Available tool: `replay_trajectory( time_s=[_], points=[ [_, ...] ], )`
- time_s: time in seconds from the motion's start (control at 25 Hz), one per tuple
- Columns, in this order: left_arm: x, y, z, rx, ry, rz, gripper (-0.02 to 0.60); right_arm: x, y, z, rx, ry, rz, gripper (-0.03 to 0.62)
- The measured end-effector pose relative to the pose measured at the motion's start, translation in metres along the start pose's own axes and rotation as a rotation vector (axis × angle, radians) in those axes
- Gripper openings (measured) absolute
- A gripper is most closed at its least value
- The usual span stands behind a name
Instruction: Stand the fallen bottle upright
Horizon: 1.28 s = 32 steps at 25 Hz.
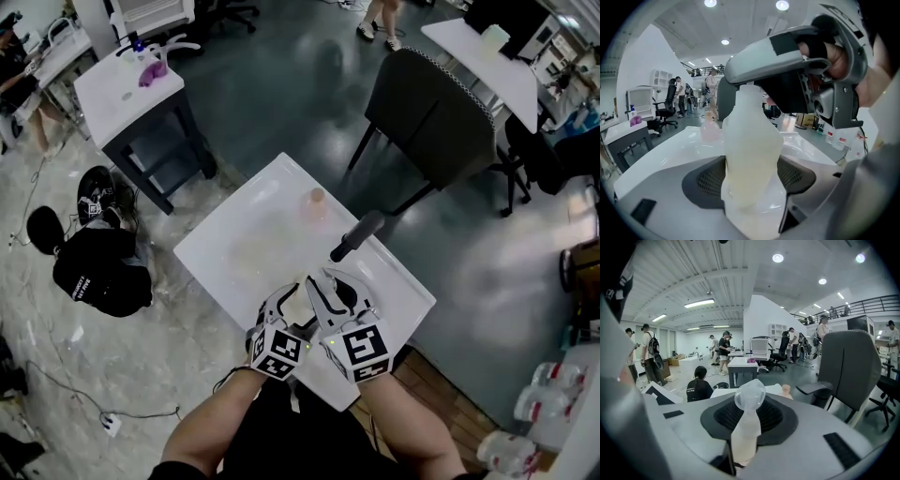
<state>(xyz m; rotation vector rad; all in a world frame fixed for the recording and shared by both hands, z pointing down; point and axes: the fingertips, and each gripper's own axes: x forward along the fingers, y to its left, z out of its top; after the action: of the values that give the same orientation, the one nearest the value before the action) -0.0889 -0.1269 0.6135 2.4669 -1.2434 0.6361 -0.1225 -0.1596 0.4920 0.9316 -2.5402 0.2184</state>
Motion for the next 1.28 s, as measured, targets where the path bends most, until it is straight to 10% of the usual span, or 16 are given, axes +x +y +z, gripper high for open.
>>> replay_trajectory(
  time_s=[0.8, 1.28],
  points=[
    [0.007, -0.141, 0.093, 0.171, -0.100, -0.251, 0.351, -0.163, -0.083, 0.012, 0.114, -0.064, -0.282, 0.091],
    [-0.011, -0.170, 0.137, 0.219, -0.152, -0.301, 0.313, -0.225, -0.125, 0.020, 0.119, -0.080, -0.302, 0.091]
  ],
)
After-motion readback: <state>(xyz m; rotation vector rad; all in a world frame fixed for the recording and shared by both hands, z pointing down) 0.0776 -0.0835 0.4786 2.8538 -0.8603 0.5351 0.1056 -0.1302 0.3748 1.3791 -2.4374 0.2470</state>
